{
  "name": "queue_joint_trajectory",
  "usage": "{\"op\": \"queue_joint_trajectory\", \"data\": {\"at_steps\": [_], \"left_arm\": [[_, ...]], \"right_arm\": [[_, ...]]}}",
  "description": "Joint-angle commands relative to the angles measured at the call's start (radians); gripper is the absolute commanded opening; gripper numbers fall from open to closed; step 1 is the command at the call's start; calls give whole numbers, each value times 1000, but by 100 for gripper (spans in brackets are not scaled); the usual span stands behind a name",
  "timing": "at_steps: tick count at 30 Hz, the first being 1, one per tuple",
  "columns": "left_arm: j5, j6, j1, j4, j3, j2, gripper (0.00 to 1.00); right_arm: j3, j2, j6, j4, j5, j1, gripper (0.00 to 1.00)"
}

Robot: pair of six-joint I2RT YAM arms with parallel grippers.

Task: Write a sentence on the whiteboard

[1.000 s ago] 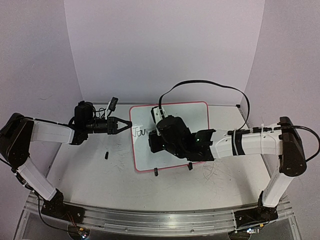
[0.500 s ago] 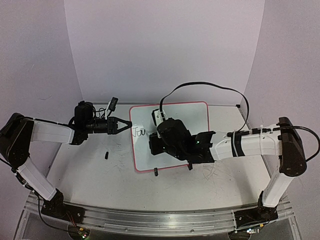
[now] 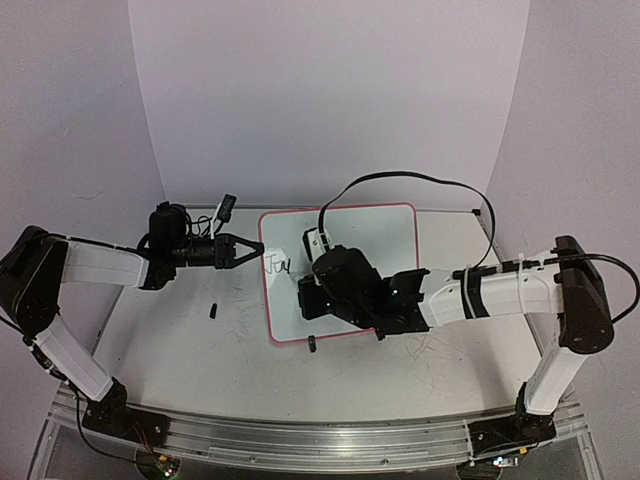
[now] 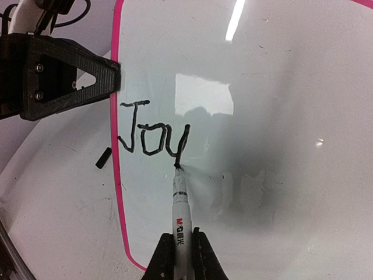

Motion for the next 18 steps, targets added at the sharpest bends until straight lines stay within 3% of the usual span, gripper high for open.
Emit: {"op": "queue_joint_trajectory", "data": {"at_steps": [1,18], "left_arm": [[42,-9,1,52,32,-31,0],[43,-11,0,52,33,-34,0]], "right_arm": [[-22,-15,29,-31,5,1,0],[24,29,20,-28,-14,17,0]]}}
